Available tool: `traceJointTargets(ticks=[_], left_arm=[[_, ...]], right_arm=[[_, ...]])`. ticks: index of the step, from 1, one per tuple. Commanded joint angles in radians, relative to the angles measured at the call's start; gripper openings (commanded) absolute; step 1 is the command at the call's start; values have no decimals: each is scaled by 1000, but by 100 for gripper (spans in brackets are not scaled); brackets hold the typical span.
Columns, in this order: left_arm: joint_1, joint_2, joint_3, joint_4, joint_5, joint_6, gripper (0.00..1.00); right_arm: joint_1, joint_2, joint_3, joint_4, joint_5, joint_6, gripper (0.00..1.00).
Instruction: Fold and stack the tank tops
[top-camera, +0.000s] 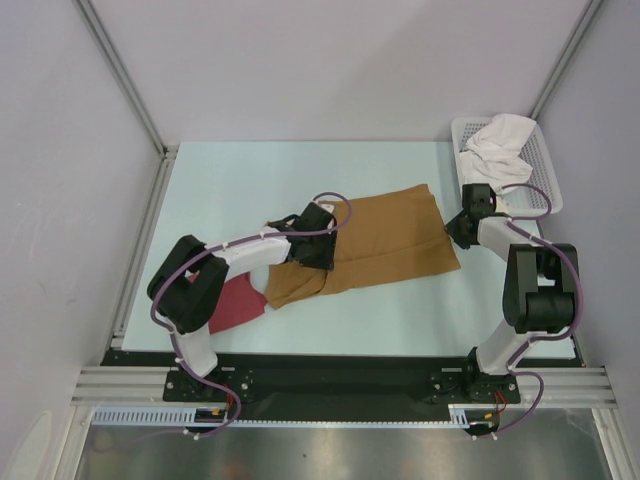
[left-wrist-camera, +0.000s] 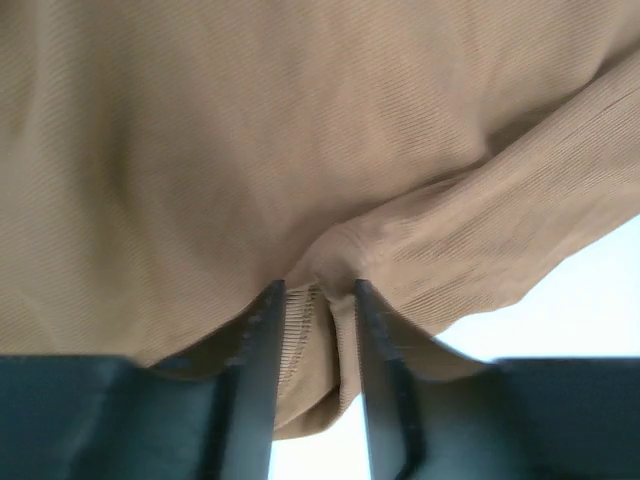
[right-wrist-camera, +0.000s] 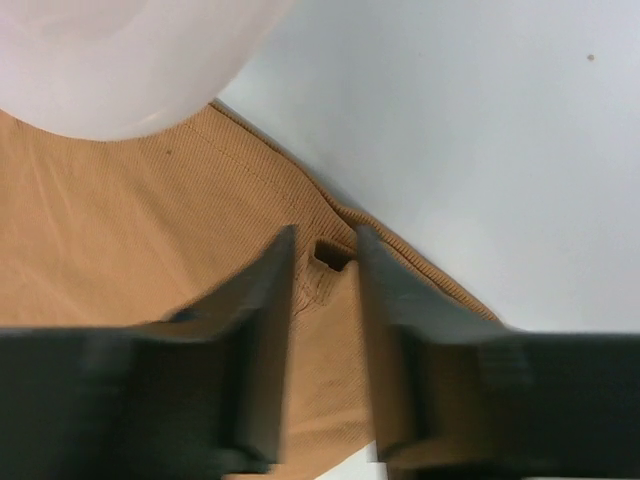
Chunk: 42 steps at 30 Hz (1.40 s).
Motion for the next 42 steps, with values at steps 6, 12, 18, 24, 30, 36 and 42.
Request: traceJointTargets(ticks=[6,12,18,24,30,36,42], left_arm=[[14,-55,79,-56,-97,37,61],[41,-136,118,-61,-70,91,67],[127,-96,236,-112,-28,122,67],[193,37,398,-124,-13,138,67],[201,226,596,-173,-65,181,65],[205,367,710,-179,-90,237,64],[218,435,768,-191,-85,238,64]], right_arm=[[3,-73,47,31,42,-38,47],[37,-108,87,94,-62,-165,38],[46,-32,190,112,-220,-236,24],[57,187,482,-39,-251,-312,35],[67,425,757,-191,-158,-410,40],[70,557,877,-228,-76,-476,51],[66,643,934,-225,-99,-483,50]])
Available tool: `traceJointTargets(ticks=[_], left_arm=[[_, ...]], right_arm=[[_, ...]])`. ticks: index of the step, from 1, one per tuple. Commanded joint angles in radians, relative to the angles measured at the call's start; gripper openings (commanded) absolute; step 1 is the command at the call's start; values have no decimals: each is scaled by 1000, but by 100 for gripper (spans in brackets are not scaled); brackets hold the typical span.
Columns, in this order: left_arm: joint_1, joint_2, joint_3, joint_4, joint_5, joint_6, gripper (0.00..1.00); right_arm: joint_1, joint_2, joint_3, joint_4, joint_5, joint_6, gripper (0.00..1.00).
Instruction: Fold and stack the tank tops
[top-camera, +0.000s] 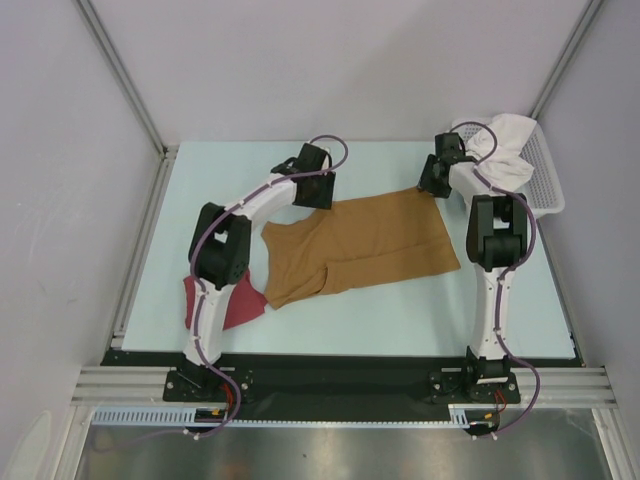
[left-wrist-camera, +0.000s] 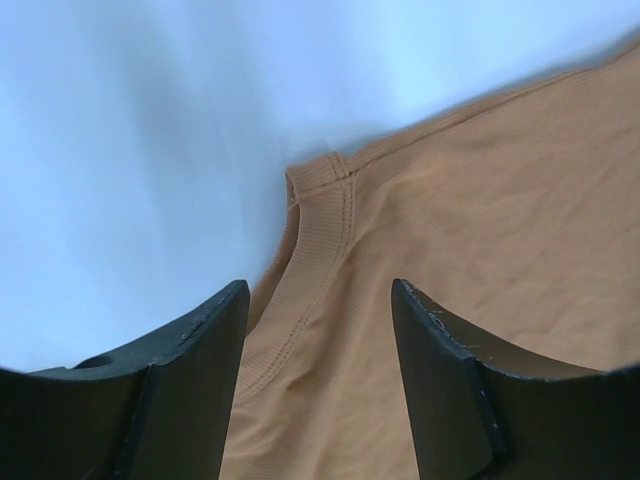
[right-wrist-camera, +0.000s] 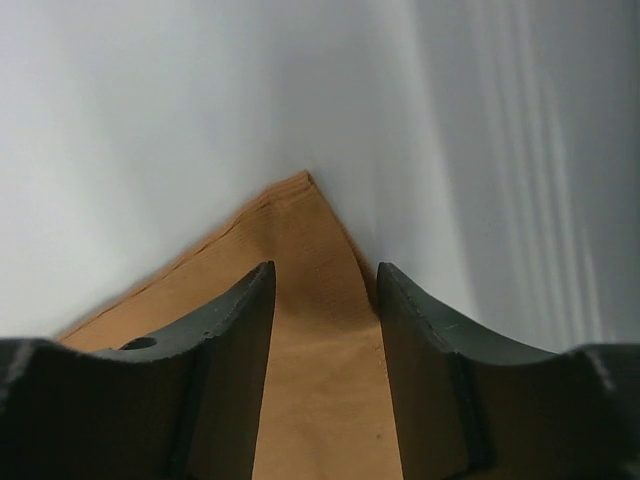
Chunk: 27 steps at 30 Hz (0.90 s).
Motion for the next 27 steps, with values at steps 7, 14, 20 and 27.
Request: traceJointTargets(ticks=[7,14,20,27], left_arm=[[21,58,119,-8,2,31,65],[35,67,135,-8,5,33,65],[44,76,144,-18,14,33,65],[46,78,151,-26,24,34,64]], right_arm=[[27,79,120,-14,86,-58,50],[33,115,170,-31,110,-69,60],[34,159,230,-60,64,-71,53],[56,188,285,-95,98,-90,47]])
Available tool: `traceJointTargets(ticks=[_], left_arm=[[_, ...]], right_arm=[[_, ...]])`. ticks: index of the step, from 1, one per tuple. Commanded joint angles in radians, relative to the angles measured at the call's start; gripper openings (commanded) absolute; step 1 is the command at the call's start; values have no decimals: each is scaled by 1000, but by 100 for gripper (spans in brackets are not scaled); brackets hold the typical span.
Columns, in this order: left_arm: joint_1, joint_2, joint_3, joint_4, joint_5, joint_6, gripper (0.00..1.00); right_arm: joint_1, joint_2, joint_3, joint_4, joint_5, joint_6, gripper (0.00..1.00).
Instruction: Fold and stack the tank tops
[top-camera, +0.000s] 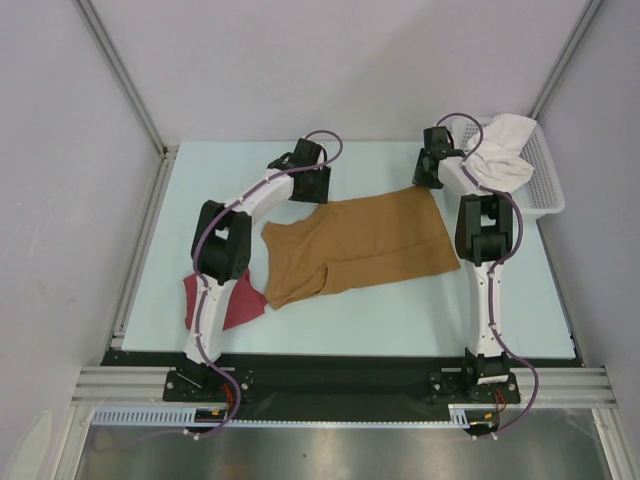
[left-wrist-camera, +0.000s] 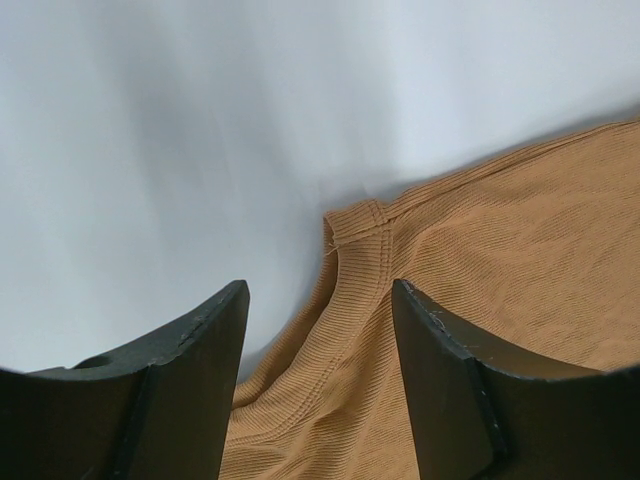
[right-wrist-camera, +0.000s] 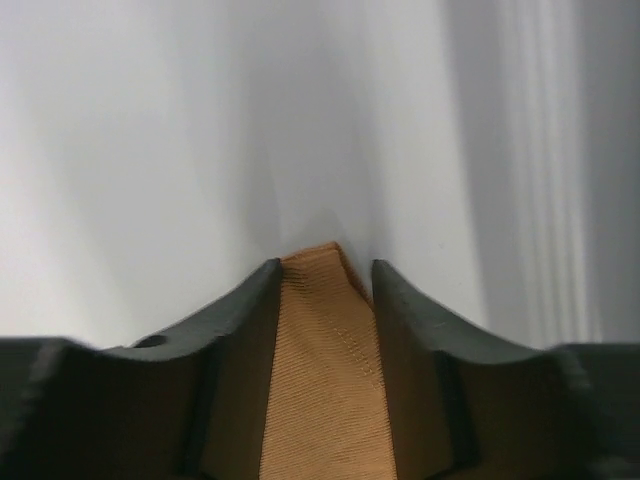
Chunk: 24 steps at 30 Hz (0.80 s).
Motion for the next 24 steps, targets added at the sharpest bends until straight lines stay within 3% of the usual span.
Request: traceJointTargets(ticks=[1,9,10,16,24], left_arm=[[5,5,56,-4,14,23,65],[5,34,88,-30,23,25,63],[5,51,96,-33,25,25,63],[5,115,173,-64,46,5,62],[5,172,251,-96,60,-9,45]], right_arm=[[14,39,60,-47,1,-19,42],[6,52,84,-59,1,-8,10],[8,52,83,-59,13,-6,1],[14,45,74,-54,26,-6,0],[12,18,28,-31,38,0,0]])
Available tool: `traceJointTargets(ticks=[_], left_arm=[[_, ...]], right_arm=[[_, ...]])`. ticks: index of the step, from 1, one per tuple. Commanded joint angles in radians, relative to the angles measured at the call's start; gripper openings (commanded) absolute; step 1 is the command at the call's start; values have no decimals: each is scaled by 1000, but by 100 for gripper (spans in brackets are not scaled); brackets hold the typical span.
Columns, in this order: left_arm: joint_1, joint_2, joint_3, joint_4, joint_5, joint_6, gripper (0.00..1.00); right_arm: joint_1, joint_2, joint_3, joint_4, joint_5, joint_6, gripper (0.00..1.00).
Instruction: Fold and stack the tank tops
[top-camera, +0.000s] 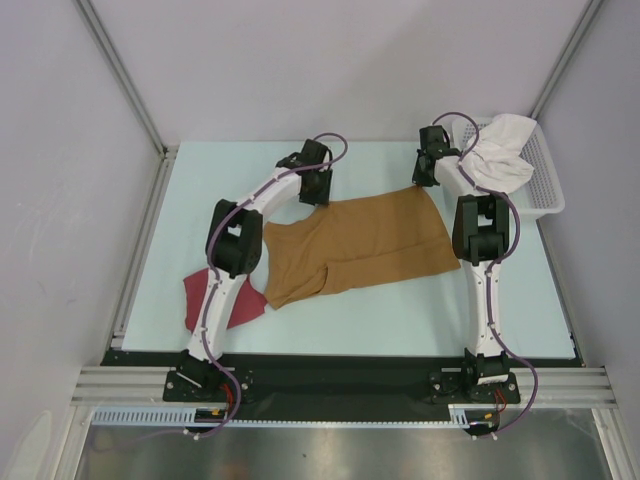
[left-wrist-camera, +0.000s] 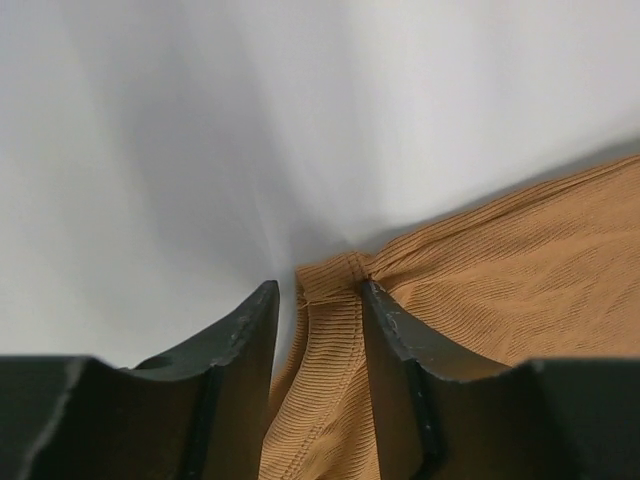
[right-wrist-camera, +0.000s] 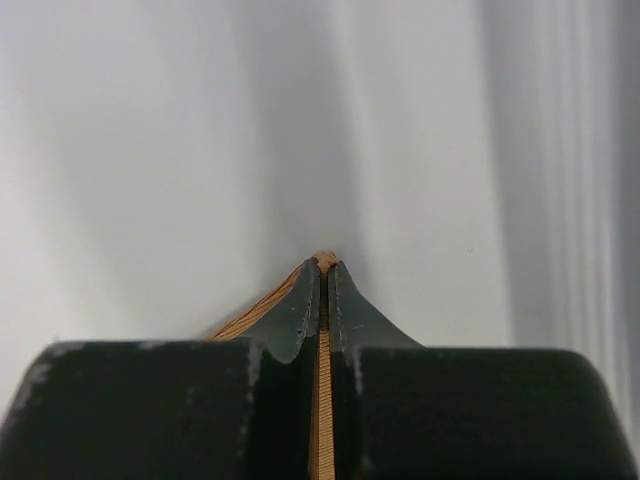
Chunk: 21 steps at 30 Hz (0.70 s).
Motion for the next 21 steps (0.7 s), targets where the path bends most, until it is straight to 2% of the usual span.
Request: traceJointTargets(ticks=[1,4,5,6,12,15,21], left_arm=[[5,16,59,-13,46,-10,43],[5,22,61,-4,88,-16,29],[5,22,59,4,105,-16,11],[5,17,56,10,111,-15,1],[9,-81,-25,79,85,-4,0],[9,-128,-59,93,57,6,0],[9,-252,-255,234,59,14,0]], right_arm=[[2,-18,-32,13,35,3,0],[-3,-44,-74,41,35,8,0],[-3,-48,-75,43,30,12,0],[-5,-55,-72,43,24,12,0],[-17,-96,-80,52,10,41,0],[-28,-149,-145,85,12,63,0],[-38,-223,-239,147,-5,84,0]])
